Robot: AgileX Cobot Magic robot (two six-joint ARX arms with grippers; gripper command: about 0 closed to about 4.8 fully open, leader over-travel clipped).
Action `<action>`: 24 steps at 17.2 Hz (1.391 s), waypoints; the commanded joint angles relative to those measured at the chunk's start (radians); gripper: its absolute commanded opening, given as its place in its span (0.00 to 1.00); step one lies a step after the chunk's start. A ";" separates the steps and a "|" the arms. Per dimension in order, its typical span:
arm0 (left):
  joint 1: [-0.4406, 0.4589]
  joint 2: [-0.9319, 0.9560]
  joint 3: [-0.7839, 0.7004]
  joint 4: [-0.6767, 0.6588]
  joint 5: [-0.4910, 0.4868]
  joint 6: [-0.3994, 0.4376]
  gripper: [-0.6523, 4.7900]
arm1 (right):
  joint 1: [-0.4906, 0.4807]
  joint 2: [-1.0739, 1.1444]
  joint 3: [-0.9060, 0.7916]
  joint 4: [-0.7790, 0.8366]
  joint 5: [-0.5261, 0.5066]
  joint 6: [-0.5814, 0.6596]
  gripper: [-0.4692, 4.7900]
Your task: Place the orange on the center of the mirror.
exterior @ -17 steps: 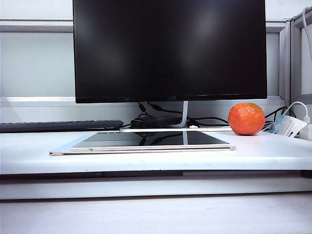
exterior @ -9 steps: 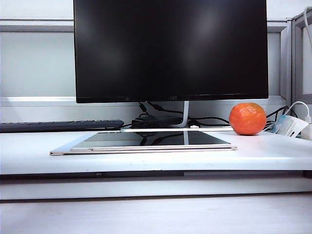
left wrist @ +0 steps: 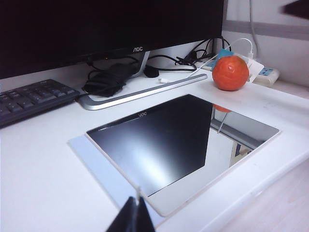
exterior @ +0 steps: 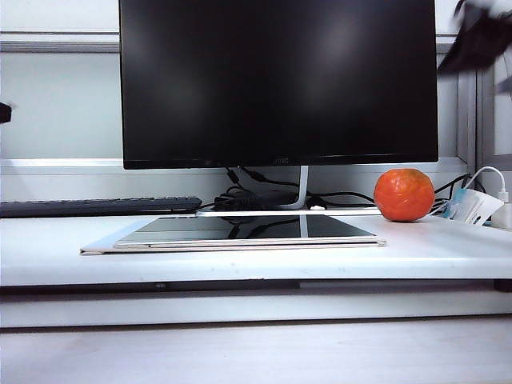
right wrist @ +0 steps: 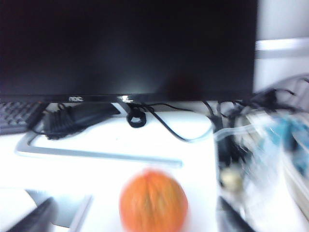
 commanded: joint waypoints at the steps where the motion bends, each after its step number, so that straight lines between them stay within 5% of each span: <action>1: -0.014 0.000 0.001 0.010 0.005 0.004 0.11 | 0.000 0.289 0.169 0.098 -0.076 -0.066 1.00; 4: -0.027 0.000 0.001 0.009 0.001 0.004 0.11 | 0.000 0.515 0.311 0.077 -0.093 -0.067 1.00; 12: -0.027 0.000 0.001 0.008 0.002 0.004 0.11 | 0.061 0.630 0.314 0.042 -0.029 -0.140 1.00; 14: -0.027 0.000 0.001 0.008 0.002 0.004 0.11 | 0.062 0.629 0.315 0.045 -0.030 -0.136 0.54; 17: -0.025 0.000 0.001 0.008 0.002 0.004 0.11 | 0.063 0.616 0.320 0.051 -0.082 -0.059 0.49; 19: 0.028 0.000 0.002 0.008 0.022 0.004 0.11 | 0.092 0.584 0.321 0.052 -0.232 0.066 0.49; 21: 0.190 0.000 0.002 0.008 0.068 0.004 0.11 | 0.222 0.569 0.321 0.052 -0.335 0.074 0.49; 24: 0.335 0.000 0.002 0.008 0.040 0.004 0.11 | 0.395 0.574 0.321 0.052 -0.189 0.021 0.49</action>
